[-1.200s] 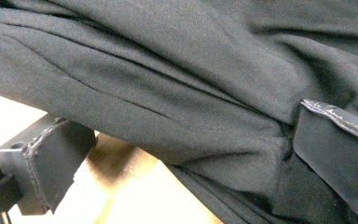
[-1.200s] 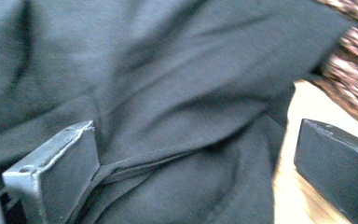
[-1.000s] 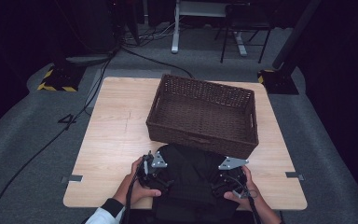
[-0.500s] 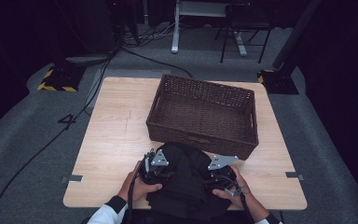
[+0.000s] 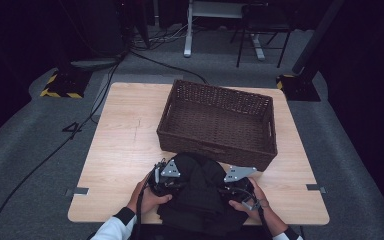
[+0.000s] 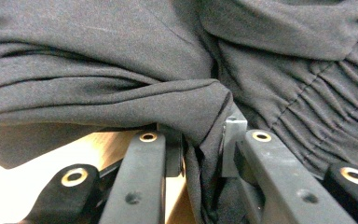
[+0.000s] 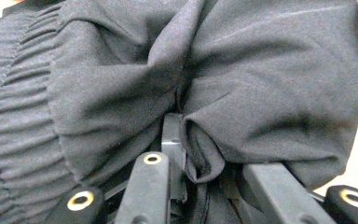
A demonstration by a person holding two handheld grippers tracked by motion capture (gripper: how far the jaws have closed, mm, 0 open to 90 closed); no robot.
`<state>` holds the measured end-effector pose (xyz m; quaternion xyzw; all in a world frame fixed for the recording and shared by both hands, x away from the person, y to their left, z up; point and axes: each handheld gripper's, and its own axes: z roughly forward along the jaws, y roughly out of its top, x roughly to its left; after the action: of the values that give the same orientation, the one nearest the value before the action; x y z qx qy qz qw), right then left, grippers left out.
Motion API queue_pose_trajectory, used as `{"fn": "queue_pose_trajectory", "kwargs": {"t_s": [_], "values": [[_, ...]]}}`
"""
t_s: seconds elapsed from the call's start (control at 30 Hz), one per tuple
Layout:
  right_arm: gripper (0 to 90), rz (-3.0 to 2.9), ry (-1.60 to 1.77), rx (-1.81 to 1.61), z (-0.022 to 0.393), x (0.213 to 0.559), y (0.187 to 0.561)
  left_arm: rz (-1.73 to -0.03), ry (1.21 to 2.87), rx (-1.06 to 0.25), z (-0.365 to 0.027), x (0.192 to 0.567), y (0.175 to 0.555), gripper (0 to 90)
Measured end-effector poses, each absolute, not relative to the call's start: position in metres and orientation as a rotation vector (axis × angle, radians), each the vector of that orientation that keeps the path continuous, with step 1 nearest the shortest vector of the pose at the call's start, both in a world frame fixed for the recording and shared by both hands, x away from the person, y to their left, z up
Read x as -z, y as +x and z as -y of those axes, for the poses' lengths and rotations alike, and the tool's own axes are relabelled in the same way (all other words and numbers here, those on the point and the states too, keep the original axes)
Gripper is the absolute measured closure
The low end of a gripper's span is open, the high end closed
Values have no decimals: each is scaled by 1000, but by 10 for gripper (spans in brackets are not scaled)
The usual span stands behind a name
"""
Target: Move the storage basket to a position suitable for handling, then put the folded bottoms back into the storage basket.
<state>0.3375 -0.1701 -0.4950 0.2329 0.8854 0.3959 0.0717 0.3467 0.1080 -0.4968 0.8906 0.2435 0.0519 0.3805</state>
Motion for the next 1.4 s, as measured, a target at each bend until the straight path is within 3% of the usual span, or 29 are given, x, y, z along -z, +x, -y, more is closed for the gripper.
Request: {"fn": "queue_pose_trajectory", "kwargs": {"t_s": [0.7, 1.4], "values": [[799, -2609, 679, -1271, 174, 478, 337, -594, 2250, -189, -114, 483, 339, 794], [799, -2531, 620, -1305, 171, 416, 337, -564, 2164, -286, -118, 432, 328, 797]]}}
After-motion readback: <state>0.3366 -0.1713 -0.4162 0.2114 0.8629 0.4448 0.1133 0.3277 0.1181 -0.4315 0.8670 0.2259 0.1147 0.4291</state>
